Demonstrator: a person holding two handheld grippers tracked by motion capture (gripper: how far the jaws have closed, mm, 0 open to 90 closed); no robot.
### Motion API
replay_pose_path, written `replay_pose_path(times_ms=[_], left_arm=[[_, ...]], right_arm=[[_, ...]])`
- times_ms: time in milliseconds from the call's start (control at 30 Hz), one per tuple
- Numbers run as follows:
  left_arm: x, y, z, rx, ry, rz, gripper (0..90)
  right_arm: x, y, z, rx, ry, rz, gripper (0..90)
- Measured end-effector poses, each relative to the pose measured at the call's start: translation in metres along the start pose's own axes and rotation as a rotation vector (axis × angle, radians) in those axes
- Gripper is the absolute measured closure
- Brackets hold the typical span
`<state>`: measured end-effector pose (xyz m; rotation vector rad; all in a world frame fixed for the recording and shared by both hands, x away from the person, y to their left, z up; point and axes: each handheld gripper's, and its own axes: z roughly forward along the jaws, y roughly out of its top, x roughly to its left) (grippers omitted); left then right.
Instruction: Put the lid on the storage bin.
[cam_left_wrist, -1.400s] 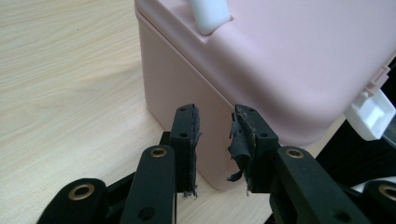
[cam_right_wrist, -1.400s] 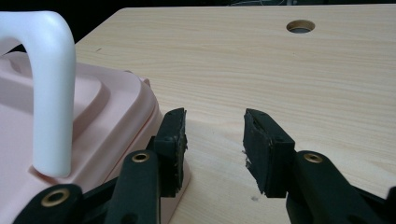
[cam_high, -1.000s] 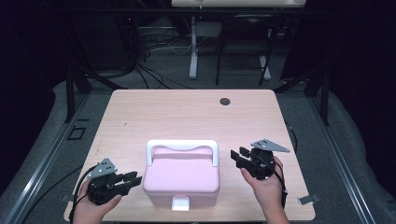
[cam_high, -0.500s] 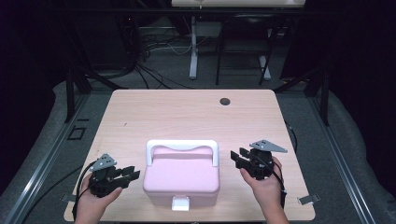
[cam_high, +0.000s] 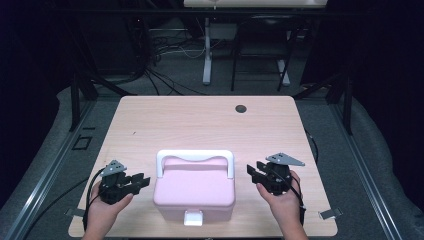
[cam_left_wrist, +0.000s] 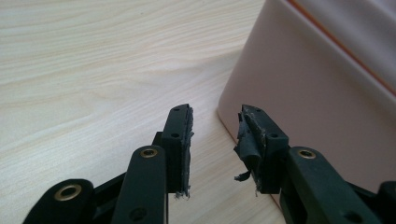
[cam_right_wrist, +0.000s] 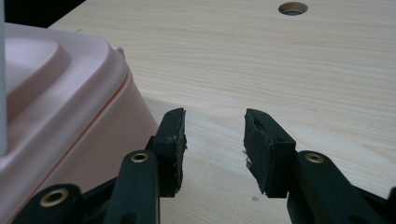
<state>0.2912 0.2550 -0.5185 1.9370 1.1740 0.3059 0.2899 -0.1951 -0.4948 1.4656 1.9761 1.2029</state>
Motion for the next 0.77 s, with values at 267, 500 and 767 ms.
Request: replay_pose_path(times_ms=[267, 500, 767], left_arm=[[0.004, -0.003, 0.004, -0.002, 0.008, -0.017, 61.5], [0.007, -0.01, 0.003, -0.016, 0.019, -0.032, 56.6], [0.008, -0.017, 0.001, -0.025, 0.028, -0.03, 50.5]], right_arm=[[0.002, -0.009, 0.005, 0.014, -0.003, -0.023, 56.9], [0.002, -0.02, 0.005, 0.027, -0.004, -0.036, 57.0], [-0.001, -0.028, 0.006, 0.04, 0.008, -0.013, 56.0]])
